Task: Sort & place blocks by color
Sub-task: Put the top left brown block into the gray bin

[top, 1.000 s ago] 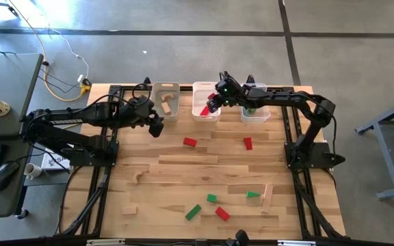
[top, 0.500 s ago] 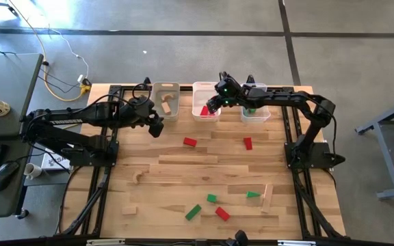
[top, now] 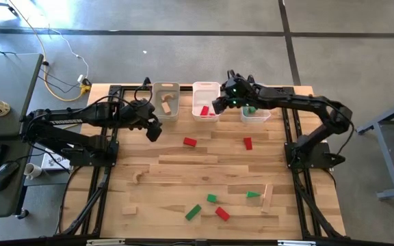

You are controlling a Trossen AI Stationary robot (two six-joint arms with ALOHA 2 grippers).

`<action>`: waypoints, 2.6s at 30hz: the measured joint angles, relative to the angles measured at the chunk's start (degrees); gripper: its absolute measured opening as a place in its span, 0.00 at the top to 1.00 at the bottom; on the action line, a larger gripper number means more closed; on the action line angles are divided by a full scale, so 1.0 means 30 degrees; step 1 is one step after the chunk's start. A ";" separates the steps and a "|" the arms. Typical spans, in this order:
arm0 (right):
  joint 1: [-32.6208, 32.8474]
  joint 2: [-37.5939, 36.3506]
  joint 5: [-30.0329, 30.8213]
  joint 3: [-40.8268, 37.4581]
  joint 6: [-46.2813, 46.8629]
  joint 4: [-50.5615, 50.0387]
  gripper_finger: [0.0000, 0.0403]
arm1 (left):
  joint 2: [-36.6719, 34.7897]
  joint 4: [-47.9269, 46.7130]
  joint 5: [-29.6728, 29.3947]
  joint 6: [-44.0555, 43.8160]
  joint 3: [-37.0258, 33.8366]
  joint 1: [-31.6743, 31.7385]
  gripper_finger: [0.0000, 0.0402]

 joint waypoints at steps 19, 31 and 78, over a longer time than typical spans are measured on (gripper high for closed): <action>0.4574 -0.0721 0.1772 0.0000 0.2916 -0.4641 0.49 | 0.0000 -0.5042 0.2228 -0.8772 -0.0835 -0.3564 0.44; 0.4364 -0.0721 0.1692 0.0000 0.1546 -0.4648 0.49 | 0.0000 -0.4756 0.2461 -1.7543 -0.3132 -0.9470 0.44; 0.4161 -0.0728 0.0635 0.0000 -0.0239 -0.5301 0.49 | 0.9326 -0.0429 0.4915 -1.9262 -0.4605 -1.3791 0.80</action>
